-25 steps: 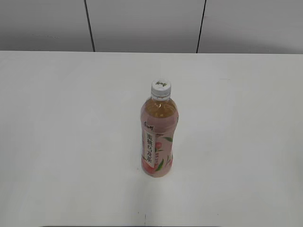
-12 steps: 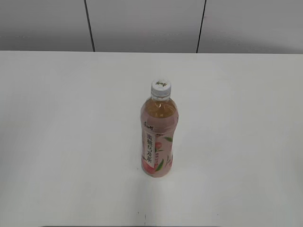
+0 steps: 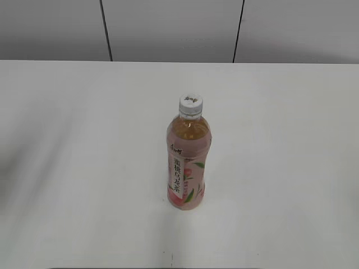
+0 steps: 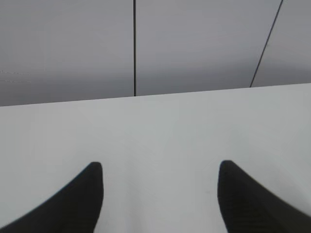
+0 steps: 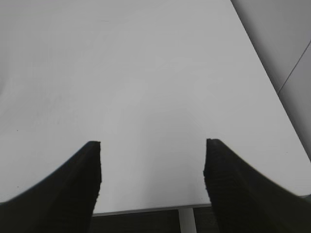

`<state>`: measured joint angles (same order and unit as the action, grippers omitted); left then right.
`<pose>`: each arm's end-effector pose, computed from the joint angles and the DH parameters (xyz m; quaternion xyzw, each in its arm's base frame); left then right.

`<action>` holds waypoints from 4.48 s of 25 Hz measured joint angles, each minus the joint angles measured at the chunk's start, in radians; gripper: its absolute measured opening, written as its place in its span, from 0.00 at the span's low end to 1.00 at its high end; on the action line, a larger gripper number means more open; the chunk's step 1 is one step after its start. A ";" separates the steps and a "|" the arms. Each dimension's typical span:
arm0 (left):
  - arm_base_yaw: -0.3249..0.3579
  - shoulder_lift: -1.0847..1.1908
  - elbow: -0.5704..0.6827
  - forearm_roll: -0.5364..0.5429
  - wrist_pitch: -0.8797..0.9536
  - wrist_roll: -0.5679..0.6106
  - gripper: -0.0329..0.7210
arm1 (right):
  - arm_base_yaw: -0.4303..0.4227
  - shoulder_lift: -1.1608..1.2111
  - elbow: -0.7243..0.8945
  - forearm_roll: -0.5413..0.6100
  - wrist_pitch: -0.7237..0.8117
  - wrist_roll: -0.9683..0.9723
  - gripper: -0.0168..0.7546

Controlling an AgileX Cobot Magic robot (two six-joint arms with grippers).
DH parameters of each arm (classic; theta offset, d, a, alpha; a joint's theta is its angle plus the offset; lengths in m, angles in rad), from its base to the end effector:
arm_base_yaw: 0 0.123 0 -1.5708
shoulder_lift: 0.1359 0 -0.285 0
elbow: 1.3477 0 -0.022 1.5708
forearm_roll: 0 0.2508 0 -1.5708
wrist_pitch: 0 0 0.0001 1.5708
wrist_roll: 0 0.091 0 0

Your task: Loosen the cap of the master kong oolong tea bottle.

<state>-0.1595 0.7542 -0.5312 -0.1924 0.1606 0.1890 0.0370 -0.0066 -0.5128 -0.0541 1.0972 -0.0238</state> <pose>0.1567 -0.0280 0.3059 0.0726 0.7996 -0.0600 0.5931 -0.0088 -0.0047 0.2779 -0.0243 0.8570 -0.0236 0.5142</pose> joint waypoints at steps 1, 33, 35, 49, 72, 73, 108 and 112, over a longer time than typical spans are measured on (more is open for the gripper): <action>-0.027 0.025 0.019 0.000 -0.047 0.001 0.64 | 0.000 0.000 0.000 0.000 0.000 0.000 0.67; -0.538 0.743 0.337 0.341 -1.091 -0.217 0.77 | 0.000 0.000 0.000 0.000 0.000 0.000 0.67; -0.538 0.854 0.337 0.362 -1.197 -0.224 0.79 | 0.000 0.000 0.000 0.000 0.000 0.000 0.67; -0.538 1.135 0.211 0.479 -1.360 -0.242 0.82 | 0.000 0.000 0.000 0.000 0.000 0.001 0.67; -0.538 1.210 -0.073 0.542 -1.173 -0.260 0.77 | 0.000 0.000 0.000 0.000 0.000 0.001 0.67; -0.538 1.215 -0.074 0.545 -1.180 -0.260 0.74 | 0.000 0.000 0.000 0.000 0.000 0.001 0.67; -0.538 1.173 -0.074 0.623 -1.139 -0.263 0.56 | 0.004 0.922 -0.304 0.485 -0.027 -0.324 0.57; -0.536 1.174 -0.063 0.678 -1.190 -0.263 0.56 | 0.067 1.057 -0.390 0.626 -0.018 -0.387 0.57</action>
<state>-0.6958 1.9284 -0.5941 0.4855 -1.0298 -0.0735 0.1040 1.0507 -0.9024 0.5720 1.0791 -0.4105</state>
